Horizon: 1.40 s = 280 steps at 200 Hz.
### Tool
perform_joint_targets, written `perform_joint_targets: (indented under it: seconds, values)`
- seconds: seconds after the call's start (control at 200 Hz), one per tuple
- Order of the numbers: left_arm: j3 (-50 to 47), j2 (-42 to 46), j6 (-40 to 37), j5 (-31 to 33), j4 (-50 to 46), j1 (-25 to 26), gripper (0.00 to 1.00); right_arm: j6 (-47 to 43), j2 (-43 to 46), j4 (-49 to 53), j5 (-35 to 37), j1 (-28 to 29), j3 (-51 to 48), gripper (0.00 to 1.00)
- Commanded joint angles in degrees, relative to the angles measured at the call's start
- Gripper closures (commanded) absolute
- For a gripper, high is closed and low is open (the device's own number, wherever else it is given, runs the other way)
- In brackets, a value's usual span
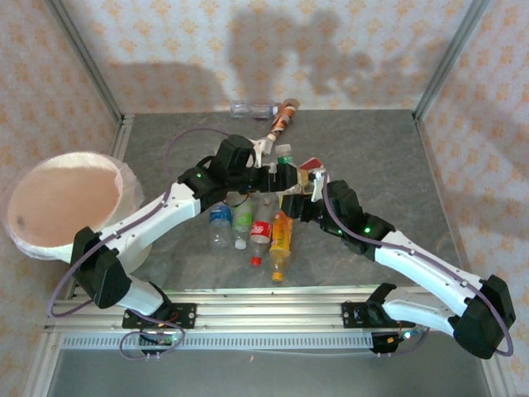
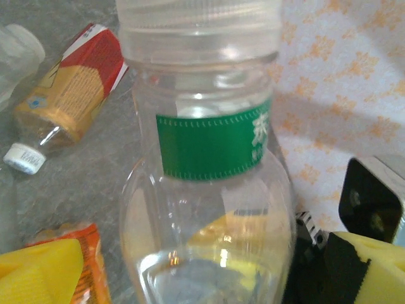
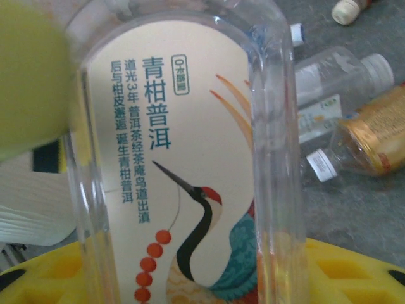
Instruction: Put the plastic bottles in the bin
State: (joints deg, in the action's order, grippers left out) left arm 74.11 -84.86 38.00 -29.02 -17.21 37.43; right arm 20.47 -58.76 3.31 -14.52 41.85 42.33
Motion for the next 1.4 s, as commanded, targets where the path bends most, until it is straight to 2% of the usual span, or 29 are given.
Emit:
perform_joint_targets:
  seconds: [0.0,0.095,0.27,0.4,0.505,0.55,0.61,0.766,0.911,1.041,1.111,1.246,1.396]
  values:
    - [1.63,-1.43,-0.17,0.22,2.68,1.41,0.03,-2.73,0.6,-4.92,-3.04,0.43,0.48,0.52]
    - [2.53,-1.8,-1.94,2.66,1.22,2.56,0.1,-4.1,0.41,-3.29,-4.43,0.43,1.85,0.51]
    - [0.34,-1.34,0.05,3.39,5.5,2.67,0.32,-4.45,1.33,-2.95,-5.61,0.43,1.8,0.51]
    - [0.27,-1.93,0.97,1.86,7.13,2.63,0.38,-4.38,1.42,-3.72,-5.89,0.42,1.54,0.49]
    - [0.17,-1.89,1.26,3.12,7.45,2.6,0.4,-4.49,0.94,-4.07,-6.47,0.41,1.69,0.43]
    - [0.63,-1.62,1.08,5.29,6.23,2.55,0.4,-5.04,0.93,-3.59,-6.65,0.43,2.03,0.36]
    - [1.91,-1.08,0.4,9.42,3.11,2.52,0.41,-5.83,1.16,-2.85,-5.75,0.47,2.45,0.19]
    - [3.94,1.88,-2.13,21.73,-4.01,2.24,0.46,-9.74,2.75,-0.02,-0.14,0.34,4.84,0.0]
    - [2.54,7.22,-1.66,31.03,-8.33,1.23,0.49,-12.86,3.58,6.17,11.23,0.34,10.54,0.01]
    - [4.36,12.79,-1.62,39.8,-17.9,-0.57,0.51,-11.85,5.2,5.06,23.15,0.34,10.3,0.01]
    - [7.06,16.07,-3.22,41.88,-23.22,-1.19,0.52,-11.16,5.26,4.26,28.18,0.33,9.18,0.01]
    - [14.65,21.36,-5.93,44.92,-32.55,-1.53,0.52,-8.38,3.64,5.21,31.75,0.32,8.6,0.01]
    - [23.93,25.96,-7.06,56.41,-45.29,-1.66,0.52,-6.33,1.85,8.01,33.15,0.31,9.36,0.01]
